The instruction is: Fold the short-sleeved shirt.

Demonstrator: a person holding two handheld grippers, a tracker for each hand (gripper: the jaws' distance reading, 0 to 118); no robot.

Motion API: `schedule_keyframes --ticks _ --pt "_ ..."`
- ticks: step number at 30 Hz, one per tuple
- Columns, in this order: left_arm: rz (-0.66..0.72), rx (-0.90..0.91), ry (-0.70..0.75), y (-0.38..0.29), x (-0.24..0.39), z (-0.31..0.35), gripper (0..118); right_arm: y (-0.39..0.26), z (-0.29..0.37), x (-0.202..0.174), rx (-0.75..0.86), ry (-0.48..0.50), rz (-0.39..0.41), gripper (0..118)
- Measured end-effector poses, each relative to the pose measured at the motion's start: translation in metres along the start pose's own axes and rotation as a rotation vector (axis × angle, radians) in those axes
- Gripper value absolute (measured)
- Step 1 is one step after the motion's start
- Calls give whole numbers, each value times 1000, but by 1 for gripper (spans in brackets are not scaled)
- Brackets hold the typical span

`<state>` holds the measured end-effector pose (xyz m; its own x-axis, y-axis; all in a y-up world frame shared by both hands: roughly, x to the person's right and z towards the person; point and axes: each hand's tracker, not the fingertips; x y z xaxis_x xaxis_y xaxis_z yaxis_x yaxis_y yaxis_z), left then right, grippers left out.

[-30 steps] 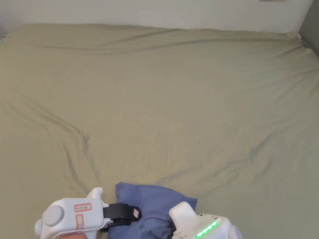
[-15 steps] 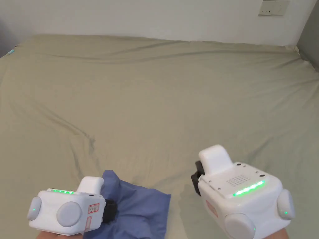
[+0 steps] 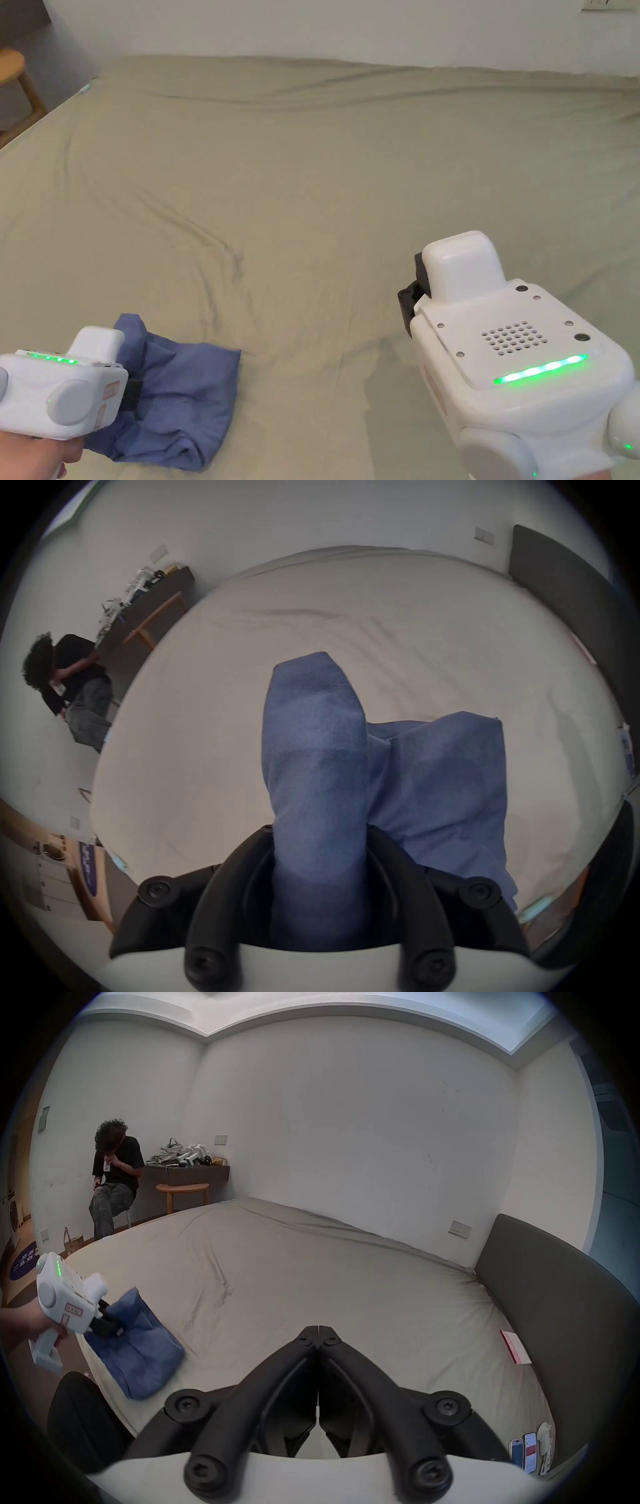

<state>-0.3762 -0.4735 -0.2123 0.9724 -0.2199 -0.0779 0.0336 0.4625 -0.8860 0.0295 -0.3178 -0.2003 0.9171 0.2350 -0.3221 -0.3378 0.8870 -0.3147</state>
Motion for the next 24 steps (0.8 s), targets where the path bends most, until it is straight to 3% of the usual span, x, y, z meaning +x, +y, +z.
schedule_keyframes --ticks 5,8,14,20,21,22,23,24 --pt "78 -10 93 9 -78 -22 27 0 -7 -14 -14 -1 26 1" --pt "-6 -46 219 11 -121 -45 27 0 -15 -19 -33 -4 35 1" --pt "-37 -81 383 12 -188 -66 27 -1 -39 -31 -86 -14 45 1" --pt "9 -138 314 21 -214 -80 29 -1 -58 -39 -130 -7 63 1" --pt "12 -148 339 25 -212 -82 54 -1 -60 -39 -136 -4 67 1" --pt "11 -150 434 28 -211 -81 86 -1 -60 -39 -142 0 70 1" --pt "37 -117 453 31 -212 -74 107 0 -60 -37 -144 4 70 1" --pt "86 -70 436 34 -212 -66 117 1 -60 -35 -144 4 69 1"
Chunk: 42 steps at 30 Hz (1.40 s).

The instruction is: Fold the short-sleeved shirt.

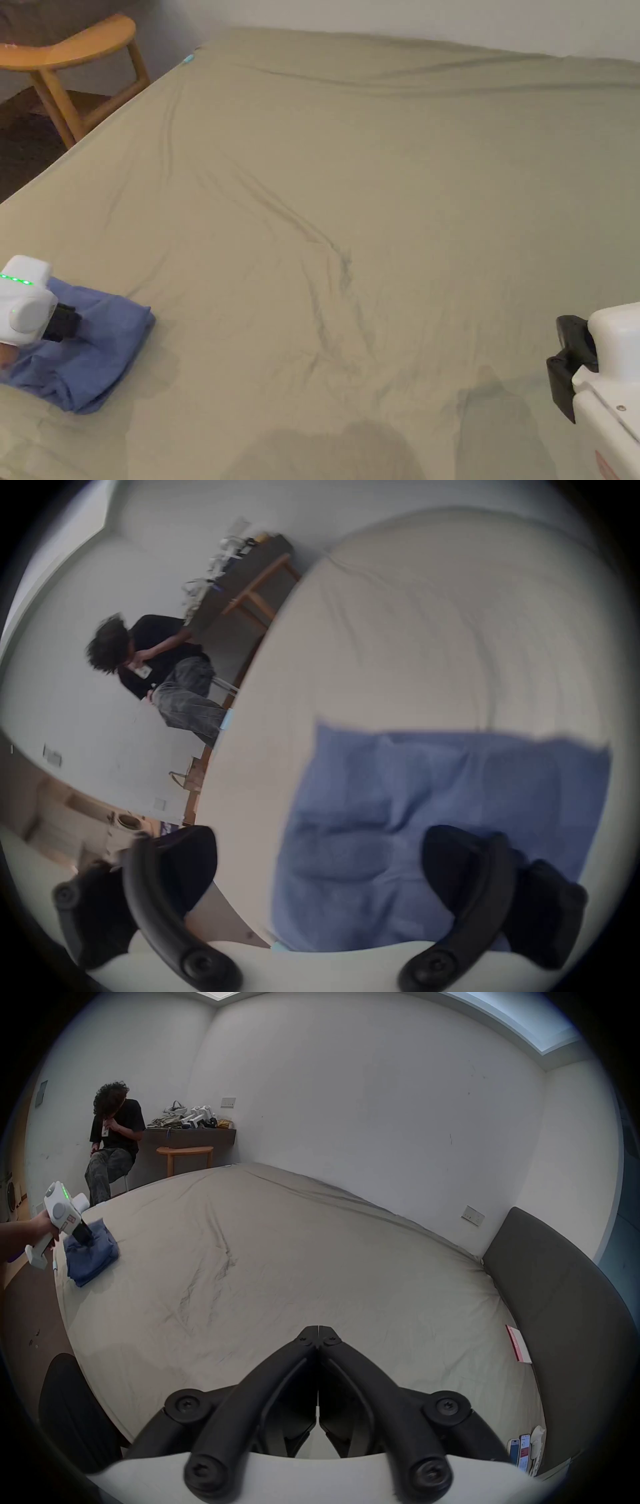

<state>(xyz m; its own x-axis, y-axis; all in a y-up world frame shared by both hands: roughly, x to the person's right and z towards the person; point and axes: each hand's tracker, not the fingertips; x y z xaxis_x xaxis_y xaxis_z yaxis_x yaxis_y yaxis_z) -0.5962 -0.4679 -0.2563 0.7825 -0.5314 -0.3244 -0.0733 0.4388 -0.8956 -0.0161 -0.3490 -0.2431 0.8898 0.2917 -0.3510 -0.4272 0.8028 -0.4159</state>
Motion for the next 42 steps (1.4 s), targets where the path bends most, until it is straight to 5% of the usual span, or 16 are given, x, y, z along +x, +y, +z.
schedule_keyframes --ticks 5,10,14,18,23,26,29,42 --pt "299 227 -148 31 -32 79 116 8 4 21 22 -8 -18 1" --pt "412 637 -275 55 -24 198 112 31 32 55 126 -56 -37 1" --pt "490 865 -277 49 21 299 108 48 67 79 246 -118 -33 1" --pt "563 1013 -436 31 85 382 104 59 97 94 317 -146 -48 1" --pt "471 1095 -550 13 147 448 78 50 137 100 417 -206 -41 1" --pt "373 1140 -542 3 179 475 29 38 152 104 432 -198 -68 1" --pt "310 1168 -564 -10 203 490 2 23 160 104 427 -185 -81 1" --pt "166 1156 -526 -38 247 508 0 -10 169 108 426 -246 -124 1"
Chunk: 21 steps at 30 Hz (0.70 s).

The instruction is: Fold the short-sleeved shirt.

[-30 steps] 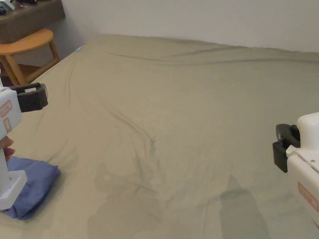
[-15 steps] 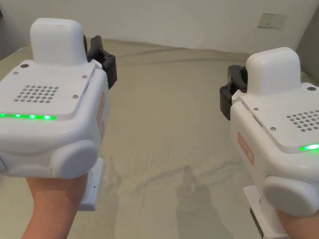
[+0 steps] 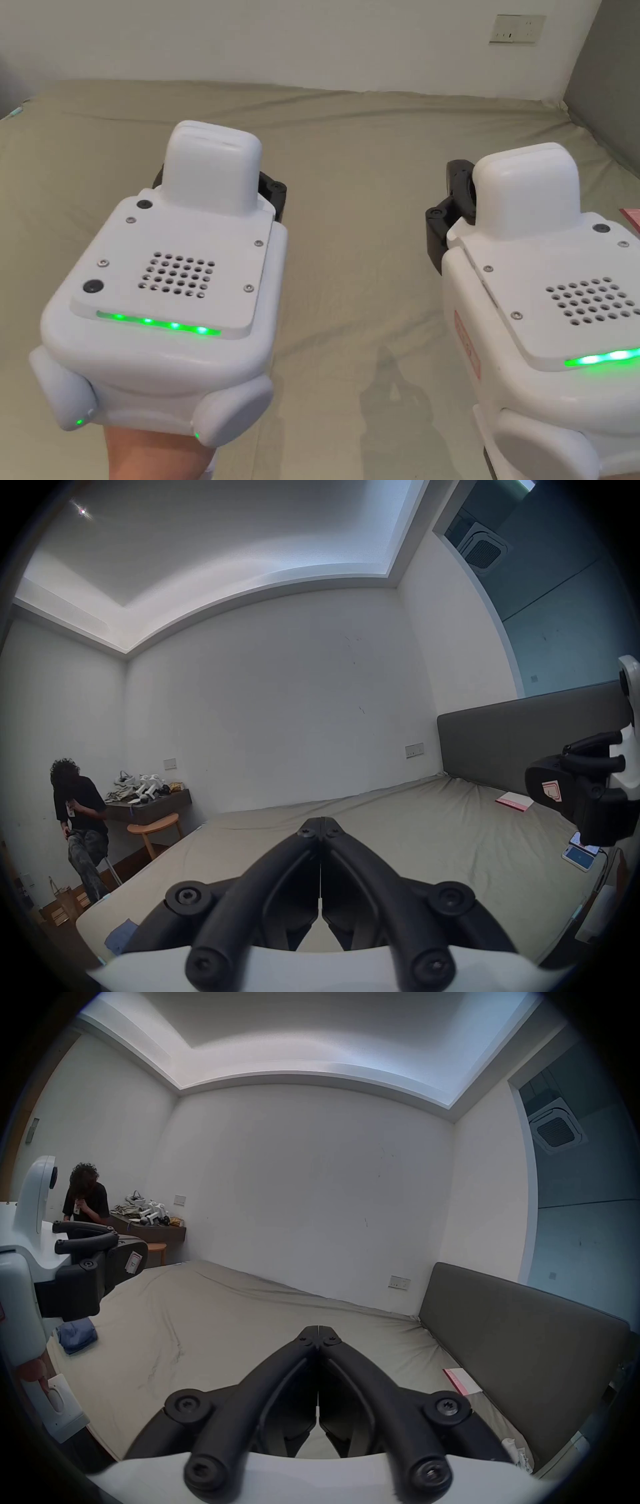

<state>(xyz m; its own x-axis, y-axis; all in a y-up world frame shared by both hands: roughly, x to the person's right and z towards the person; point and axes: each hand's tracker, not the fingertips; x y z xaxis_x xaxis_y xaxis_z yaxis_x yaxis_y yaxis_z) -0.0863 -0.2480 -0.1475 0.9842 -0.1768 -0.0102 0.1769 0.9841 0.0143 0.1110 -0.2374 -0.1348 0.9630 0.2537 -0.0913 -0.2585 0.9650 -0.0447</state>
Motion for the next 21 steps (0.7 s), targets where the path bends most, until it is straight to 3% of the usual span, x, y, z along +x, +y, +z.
schedule_keyframes --ticks 21 --pt "0 23 52 2 -4 0 0 0 -1 -3 11 -13 -35 1"
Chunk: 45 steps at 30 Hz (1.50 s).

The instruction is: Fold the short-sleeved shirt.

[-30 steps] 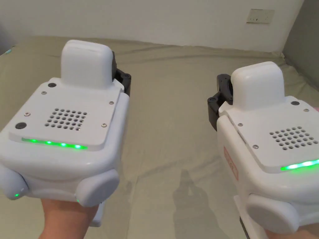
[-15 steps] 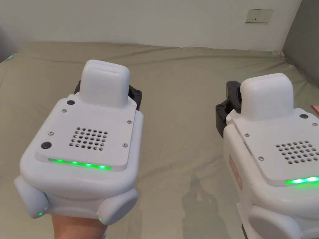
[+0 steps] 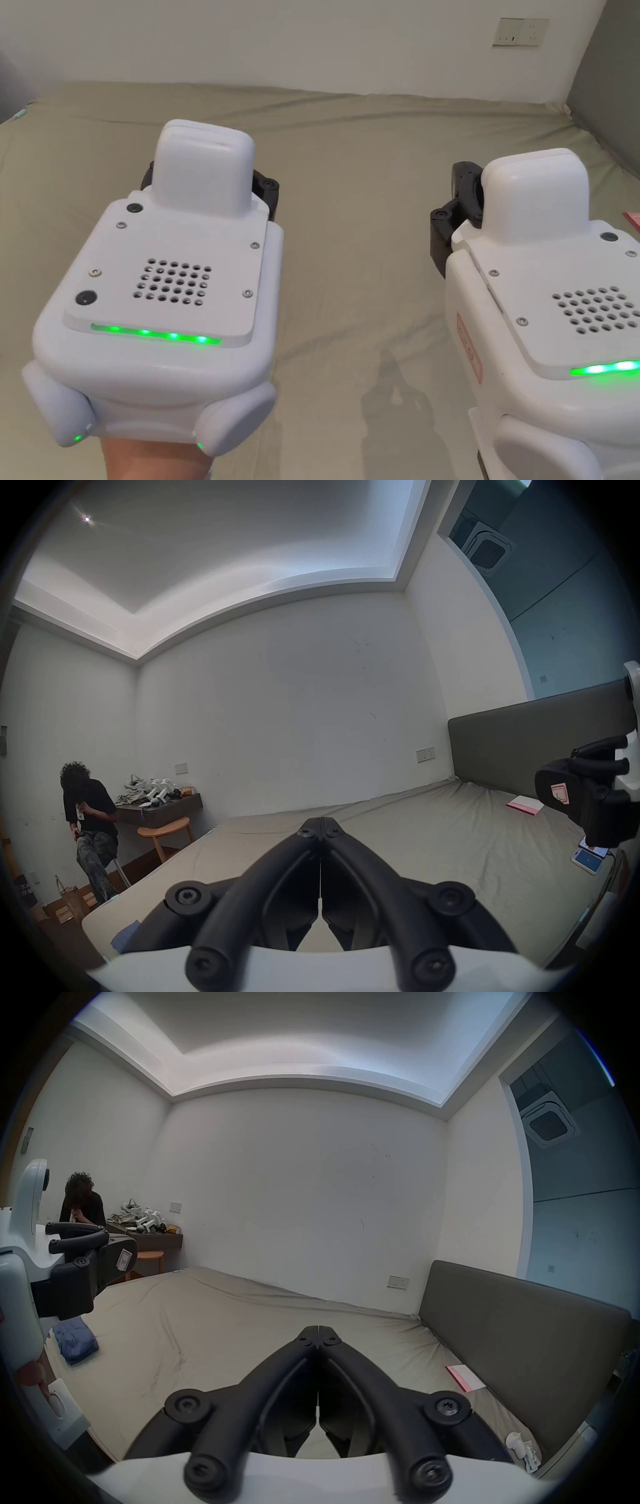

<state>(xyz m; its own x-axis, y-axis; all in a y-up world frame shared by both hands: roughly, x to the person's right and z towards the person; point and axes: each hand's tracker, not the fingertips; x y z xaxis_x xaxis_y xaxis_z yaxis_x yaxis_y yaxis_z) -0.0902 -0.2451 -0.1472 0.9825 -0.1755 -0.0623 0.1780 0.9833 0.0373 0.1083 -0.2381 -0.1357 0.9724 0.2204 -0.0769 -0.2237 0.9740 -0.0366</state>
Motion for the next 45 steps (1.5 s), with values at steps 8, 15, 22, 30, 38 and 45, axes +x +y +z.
schedule_keyframes --ticks 8,15,22,30,38,45 --pt "9 -20 -9 -5 0 -2 0 -4 -2 -2 -3 4 -8 13" --pt "26 -46 25 -7 -8 -10 99 -2 -4 7 6 45 -61 114" --pt "49 -50 -8 -3 -12 -10 118 8 -10 9 -80 -31 -144 114" --pt "40 -31 -11 6 -10 -3 118 32 -18 13 -330 -61 -177 114" --pt "34 -10 -12 10 -10 0 118 35 -18 22 -336 -2 -247 114" --pt "31 -16 -7 7 -11 -1 118 28 -19 16 -325 -9 -212 114"
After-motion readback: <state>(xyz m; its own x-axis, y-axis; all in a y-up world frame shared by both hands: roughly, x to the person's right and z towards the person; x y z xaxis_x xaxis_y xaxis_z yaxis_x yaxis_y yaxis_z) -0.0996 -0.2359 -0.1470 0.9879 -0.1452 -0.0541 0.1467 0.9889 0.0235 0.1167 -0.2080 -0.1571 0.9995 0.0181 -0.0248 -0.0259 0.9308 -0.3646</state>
